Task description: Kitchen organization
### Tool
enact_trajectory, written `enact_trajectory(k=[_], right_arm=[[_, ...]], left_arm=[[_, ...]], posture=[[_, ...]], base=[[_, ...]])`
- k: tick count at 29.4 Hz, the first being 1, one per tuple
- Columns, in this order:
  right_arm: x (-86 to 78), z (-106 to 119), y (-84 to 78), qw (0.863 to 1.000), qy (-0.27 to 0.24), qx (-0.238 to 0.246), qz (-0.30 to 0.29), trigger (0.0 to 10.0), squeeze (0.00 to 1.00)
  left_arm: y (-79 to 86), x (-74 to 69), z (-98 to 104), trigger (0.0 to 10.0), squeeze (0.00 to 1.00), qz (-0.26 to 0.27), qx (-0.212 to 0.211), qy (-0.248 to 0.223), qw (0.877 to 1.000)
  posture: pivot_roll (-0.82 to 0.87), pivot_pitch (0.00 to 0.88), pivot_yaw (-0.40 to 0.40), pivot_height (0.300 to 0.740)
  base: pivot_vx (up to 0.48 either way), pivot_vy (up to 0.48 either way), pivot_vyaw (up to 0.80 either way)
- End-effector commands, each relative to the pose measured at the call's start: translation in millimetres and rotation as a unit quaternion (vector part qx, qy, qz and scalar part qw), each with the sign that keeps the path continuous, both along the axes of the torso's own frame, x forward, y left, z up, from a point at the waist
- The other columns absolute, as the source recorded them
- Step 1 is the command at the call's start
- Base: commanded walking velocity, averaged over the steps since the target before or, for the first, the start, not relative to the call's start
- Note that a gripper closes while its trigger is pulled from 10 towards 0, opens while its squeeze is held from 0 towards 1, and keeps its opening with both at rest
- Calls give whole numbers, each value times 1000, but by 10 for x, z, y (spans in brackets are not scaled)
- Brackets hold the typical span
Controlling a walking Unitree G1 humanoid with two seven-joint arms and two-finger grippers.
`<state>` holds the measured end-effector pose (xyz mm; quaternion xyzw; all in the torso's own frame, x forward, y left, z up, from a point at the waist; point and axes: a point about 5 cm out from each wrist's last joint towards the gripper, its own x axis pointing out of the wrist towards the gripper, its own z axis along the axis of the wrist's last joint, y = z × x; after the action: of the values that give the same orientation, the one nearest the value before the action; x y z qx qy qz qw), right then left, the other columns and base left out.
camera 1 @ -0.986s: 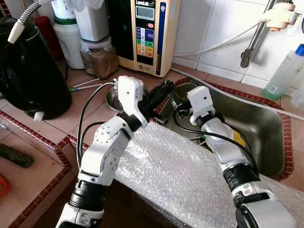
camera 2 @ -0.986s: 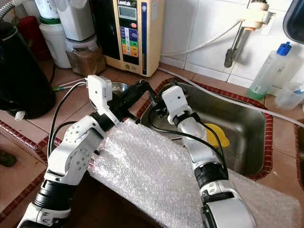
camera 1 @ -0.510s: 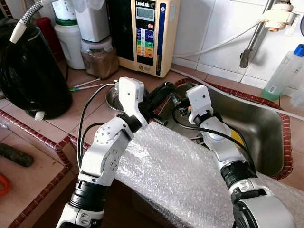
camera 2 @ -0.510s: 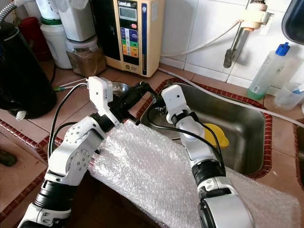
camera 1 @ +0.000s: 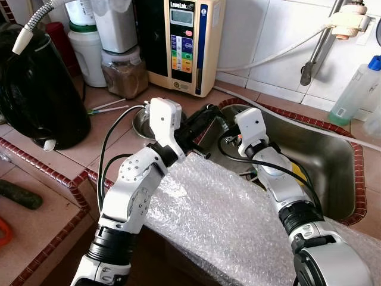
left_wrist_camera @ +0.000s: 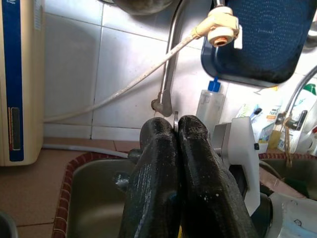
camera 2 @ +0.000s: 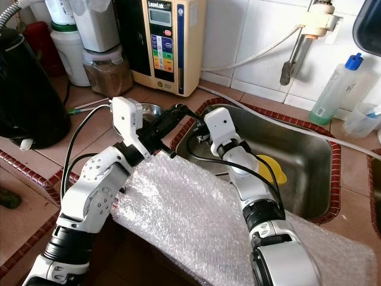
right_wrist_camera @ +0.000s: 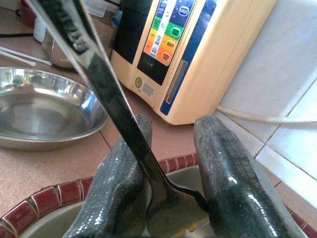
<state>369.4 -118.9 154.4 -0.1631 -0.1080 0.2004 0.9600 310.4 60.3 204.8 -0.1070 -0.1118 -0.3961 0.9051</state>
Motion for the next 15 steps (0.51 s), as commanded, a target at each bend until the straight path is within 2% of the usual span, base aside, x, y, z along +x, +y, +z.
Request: enact_trajectory(k=[1, 15], right_arm=[[30, 65, -108, 1000, -9, 17, -20, 0, 0], [24, 44, -145, 1000, -7, 15, -26, 0, 0]], left_arm=[[75, 26, -66, 0, 0, 20, 15, 5, 1000], [184, 109, -87, 0, 0, 65, 44, -10, 997]], posture=[[60, 0, -20, 740], [57, 0, -26, 740]], base=[[0, 0, 0], [0, 0, 0]])
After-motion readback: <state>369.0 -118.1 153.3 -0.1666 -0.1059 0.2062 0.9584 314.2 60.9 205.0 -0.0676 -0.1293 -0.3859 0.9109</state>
